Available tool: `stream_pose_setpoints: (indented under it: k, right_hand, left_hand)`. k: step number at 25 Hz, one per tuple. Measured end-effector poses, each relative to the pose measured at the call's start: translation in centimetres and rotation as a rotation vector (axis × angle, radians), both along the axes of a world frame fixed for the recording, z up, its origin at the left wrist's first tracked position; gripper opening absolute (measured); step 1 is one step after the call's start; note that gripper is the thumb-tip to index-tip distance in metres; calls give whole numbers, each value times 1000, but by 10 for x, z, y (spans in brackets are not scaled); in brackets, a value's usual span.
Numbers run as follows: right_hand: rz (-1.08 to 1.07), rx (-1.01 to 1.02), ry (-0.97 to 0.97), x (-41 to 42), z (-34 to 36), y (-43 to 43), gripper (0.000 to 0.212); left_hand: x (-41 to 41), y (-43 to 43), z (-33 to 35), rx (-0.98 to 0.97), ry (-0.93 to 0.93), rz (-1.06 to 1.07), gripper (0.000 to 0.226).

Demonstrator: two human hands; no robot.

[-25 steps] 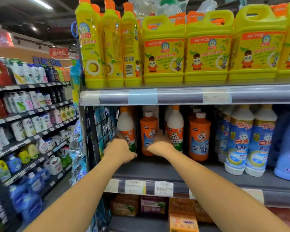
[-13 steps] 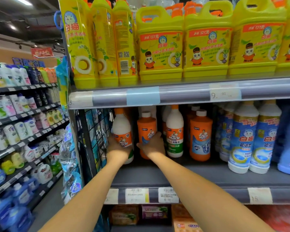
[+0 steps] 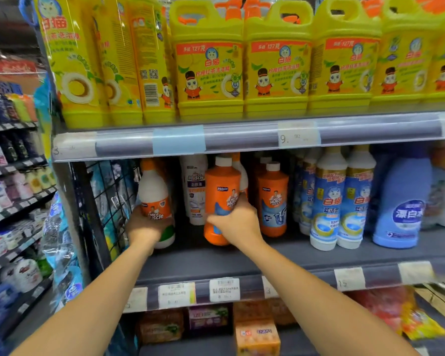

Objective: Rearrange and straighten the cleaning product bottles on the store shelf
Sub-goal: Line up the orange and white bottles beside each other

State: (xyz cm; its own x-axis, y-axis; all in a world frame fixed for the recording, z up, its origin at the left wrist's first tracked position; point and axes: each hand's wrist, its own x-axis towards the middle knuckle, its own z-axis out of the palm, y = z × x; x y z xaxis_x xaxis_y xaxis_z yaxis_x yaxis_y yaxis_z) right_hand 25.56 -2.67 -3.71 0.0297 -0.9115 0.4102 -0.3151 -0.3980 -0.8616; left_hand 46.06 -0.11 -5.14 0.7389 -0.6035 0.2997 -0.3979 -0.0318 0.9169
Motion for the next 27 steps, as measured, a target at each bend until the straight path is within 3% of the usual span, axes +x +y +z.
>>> stream_pose_setpoints:
  k: [3, 11, 14, 20, 27]
  right_hand:
    - [-69, -39, 31, -39, 8, 4, 49]
    - [-236, -21, 100, -107, 0, -9, 66]
    - [-267, -11, 141, -116, -9, -11, 68]
    - [-250, 10, 191, -115, -25, -8, 77]
    - [-112, 38, 208, -127, -37, -14, 86]
  left_hand:
    - [-18, 9, 0, -56, 37, -45, 59]
    - [-103, 8, 26, -54, -92, -290, 58]
    - [-131, 5, 26, -48, -28, -360, 62]
    - [-158, 5, 13, -38, 11, -372, 47]
    - [-172, 4, 4, 0, -21, -330, 58]
